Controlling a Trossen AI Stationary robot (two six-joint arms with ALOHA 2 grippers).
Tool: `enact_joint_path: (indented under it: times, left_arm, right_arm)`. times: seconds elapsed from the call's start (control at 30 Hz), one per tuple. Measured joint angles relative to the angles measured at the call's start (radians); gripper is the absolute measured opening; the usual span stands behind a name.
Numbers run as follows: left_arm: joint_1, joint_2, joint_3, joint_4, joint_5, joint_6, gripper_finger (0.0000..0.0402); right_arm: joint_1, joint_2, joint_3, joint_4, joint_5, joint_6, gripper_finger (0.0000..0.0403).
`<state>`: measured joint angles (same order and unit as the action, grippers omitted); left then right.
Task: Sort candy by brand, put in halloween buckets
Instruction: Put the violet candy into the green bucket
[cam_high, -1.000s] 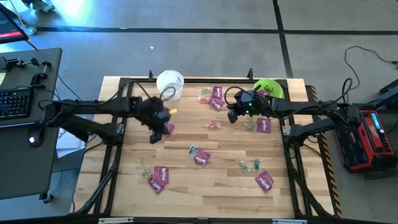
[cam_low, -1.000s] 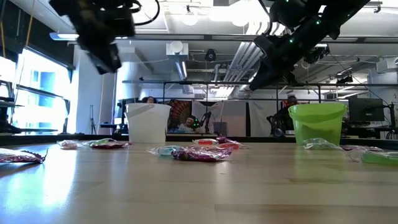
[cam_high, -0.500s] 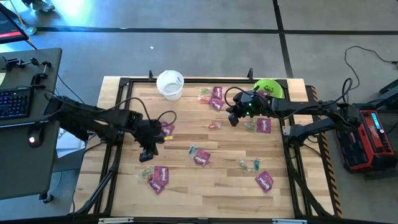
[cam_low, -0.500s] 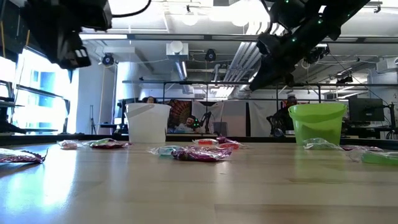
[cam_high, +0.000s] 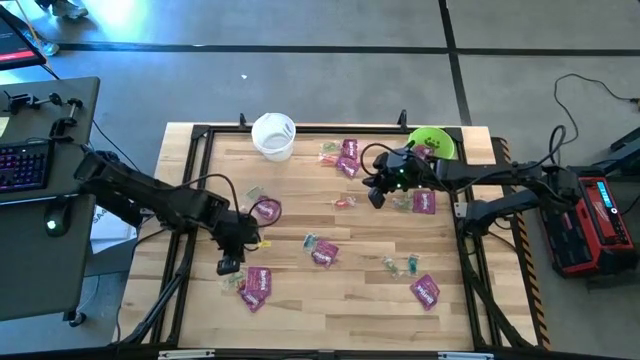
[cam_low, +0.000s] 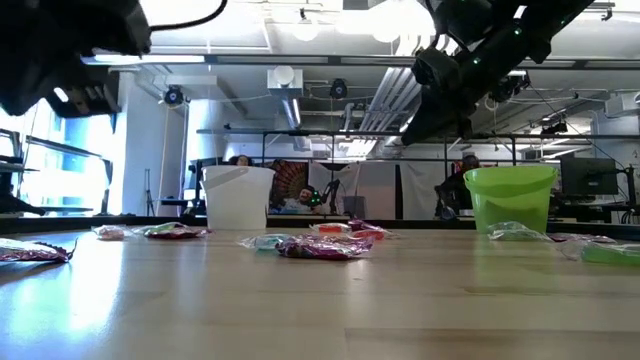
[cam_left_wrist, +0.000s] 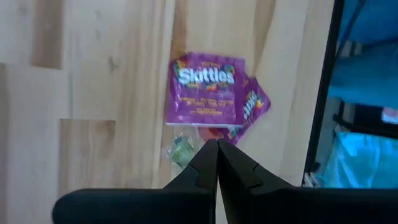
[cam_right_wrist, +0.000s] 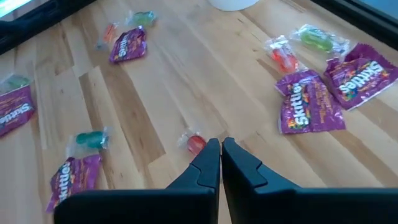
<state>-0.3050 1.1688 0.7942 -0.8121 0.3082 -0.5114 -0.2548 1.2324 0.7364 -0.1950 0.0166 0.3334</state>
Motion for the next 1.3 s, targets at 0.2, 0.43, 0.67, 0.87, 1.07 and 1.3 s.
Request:
enact_joint_path:
  times: [0.2,0.43,0.67,0.87,1.07,1.3]
  left_arm:
    - [0.0,-0.002,-0.035,0.025,0.015,0.058,0.0001]
    - [0.0,-0.002,-0.035,0.023,0.006,0.077,0.0029]
    - [0.0,0.014,-0.035,0.022,0.006,0.045,0.0086]
    - [0.0,0.095,-0.035,0.033,0.006,-0.004,0.0127]
    - [0.0,0.184,-0.035,0.07,0.006,0.007,0.0147]
    - [0.0,0.285,-0.036,0.082,0.028,0.023,0.0163]
  right_arm:
    - [0.044,0.0,0.0,-0.002,0.002,0.025,0.0005]
    - [0.083,0.0,0.0,-0.003,0.043,0.073,0.0005]
    - [0.093,0.0,0.0,-0.003,0.043,0.092,0.0005]
    - [0.093,0.0,0.0,-0.003,0.043,0.057,0.0005]
    - [0.093,0.0,0.0,-0.004,0.036,0.031,0.0005]
    - [0.093,0.0,0.0,-0.004,0.036,-0.001,0.0005]
